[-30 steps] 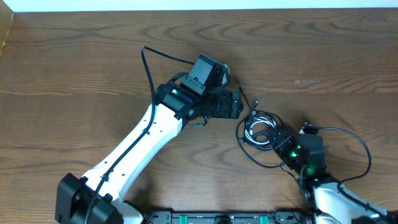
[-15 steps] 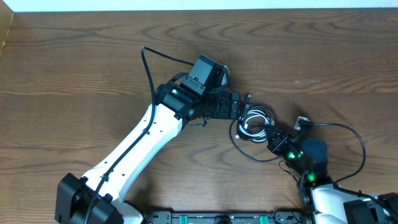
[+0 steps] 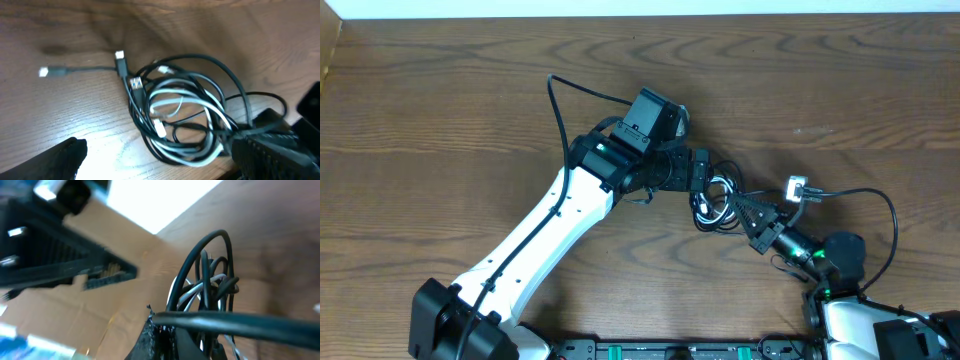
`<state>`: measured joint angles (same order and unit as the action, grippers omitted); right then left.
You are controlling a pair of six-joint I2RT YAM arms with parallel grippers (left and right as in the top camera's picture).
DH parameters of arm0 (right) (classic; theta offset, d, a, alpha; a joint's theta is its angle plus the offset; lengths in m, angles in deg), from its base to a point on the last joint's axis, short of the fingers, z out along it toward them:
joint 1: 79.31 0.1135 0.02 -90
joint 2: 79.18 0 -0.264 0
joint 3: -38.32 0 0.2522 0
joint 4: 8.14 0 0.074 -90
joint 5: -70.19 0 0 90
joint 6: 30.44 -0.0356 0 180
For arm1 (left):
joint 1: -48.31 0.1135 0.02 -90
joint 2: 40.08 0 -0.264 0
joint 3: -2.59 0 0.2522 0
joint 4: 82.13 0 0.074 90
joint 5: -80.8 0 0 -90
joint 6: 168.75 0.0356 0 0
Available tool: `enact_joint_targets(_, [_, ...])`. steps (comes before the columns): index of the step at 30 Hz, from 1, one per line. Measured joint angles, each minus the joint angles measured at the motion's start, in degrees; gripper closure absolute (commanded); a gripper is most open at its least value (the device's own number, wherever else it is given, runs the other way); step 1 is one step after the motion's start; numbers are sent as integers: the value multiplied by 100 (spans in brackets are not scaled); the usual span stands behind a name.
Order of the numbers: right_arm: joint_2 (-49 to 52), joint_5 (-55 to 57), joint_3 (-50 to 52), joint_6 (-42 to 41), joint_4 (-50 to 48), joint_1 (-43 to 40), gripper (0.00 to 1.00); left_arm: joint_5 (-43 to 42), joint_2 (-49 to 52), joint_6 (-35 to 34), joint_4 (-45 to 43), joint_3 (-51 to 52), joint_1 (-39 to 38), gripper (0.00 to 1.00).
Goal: Untangle cables
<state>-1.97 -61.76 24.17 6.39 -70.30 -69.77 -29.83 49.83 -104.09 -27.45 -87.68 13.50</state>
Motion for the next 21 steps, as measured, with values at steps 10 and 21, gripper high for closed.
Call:
enact_joint_targets(10, [0, -1126, 2, -2, -129, -157, 99, 2, 0, 1373, 2, 0, 0, 3])
enact_joint_targets(21, [0, -2350, 2, -20, -505, -553, 99, 7, 0, 3318, 236, 0, 0, 2])
